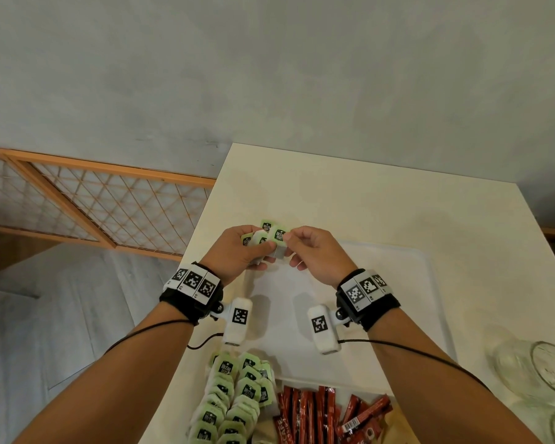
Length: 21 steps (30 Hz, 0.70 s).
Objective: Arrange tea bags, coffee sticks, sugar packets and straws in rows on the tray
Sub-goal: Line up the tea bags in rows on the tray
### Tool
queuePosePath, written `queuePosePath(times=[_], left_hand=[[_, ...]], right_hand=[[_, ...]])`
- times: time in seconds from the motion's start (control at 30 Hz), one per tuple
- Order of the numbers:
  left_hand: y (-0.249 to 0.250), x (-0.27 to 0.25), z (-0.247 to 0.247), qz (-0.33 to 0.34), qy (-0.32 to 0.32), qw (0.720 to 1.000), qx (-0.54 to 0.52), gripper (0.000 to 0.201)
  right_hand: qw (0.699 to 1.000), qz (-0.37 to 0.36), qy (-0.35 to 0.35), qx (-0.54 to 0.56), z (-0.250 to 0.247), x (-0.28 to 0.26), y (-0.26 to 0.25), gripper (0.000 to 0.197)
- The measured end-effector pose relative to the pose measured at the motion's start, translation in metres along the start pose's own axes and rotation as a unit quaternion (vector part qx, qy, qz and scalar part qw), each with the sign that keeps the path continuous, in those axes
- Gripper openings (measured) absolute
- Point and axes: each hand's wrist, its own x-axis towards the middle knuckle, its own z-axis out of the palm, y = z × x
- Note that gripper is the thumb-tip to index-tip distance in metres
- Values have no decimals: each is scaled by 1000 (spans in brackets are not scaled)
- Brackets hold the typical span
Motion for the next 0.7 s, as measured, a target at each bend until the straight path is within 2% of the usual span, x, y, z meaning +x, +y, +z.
queuePosePath(times=[0.13,0.23,0.37,0.5,0.63,0.7], left_hand=[[-4,3,-1,-2,11,1000,-14,24],[-11,5,-4,-10,41,999,-27,15],[-16,11,-13,-19,98,993,-60,23],[-15,14,-15,-21,109,990,-86,20],[-13,17,-15,-29,117,989,-82,6],[-12,18,-14,-28,112,990,-79,7]], right_hand=[[998,9,-39,-47,3,0,7,21],[998,14,-1,-58,-3,6,7,18],[989,43,70,-122,-17,23,14,26],[974,86,73,-196,-13,34,19,32],[967,93,81,-223,-4,39,15,36],[966,94,79,-227,-1,42,13,35]])
